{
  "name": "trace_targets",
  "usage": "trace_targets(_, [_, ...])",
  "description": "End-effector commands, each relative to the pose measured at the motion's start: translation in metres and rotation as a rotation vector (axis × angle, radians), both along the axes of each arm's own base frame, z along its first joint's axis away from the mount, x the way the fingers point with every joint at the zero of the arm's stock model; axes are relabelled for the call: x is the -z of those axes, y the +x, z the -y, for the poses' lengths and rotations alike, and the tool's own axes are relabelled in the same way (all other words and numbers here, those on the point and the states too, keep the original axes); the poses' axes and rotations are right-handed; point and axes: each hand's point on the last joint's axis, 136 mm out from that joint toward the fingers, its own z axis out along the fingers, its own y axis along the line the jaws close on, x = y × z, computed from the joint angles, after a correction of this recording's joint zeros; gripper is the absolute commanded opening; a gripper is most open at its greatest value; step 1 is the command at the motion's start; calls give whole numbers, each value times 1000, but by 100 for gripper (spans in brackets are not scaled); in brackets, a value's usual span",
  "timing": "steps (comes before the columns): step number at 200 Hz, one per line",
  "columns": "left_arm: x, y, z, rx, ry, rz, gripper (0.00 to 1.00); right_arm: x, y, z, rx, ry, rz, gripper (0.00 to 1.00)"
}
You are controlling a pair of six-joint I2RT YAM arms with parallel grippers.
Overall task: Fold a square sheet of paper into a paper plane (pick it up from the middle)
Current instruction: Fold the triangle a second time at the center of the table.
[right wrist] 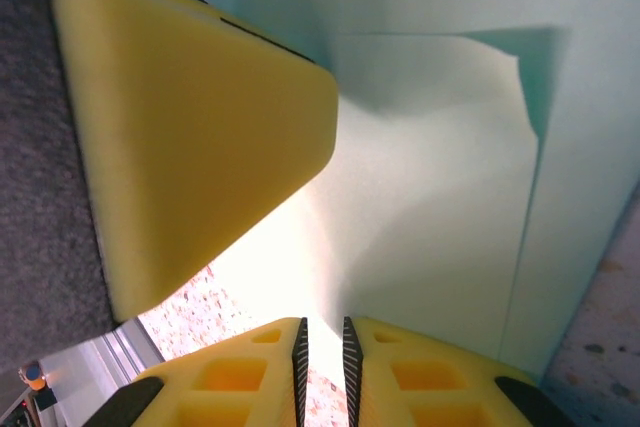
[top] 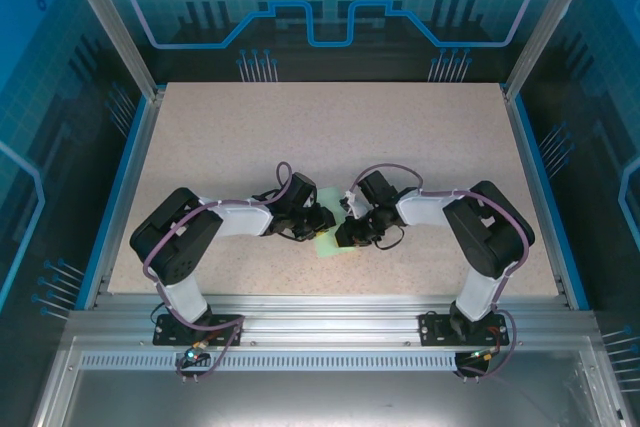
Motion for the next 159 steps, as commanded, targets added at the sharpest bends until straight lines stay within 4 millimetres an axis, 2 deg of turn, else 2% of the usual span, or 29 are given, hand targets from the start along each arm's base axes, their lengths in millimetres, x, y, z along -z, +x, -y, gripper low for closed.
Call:
trace_targets(1, [15, -9, -16, -2, 82, -29, 29, 26, -21, 32, 29, -137, -90, 20])
trace_targets(159, [5, -2, -17, 6, 102, 5, 30, 35, -32, 42, 45, -164, -107, 18])
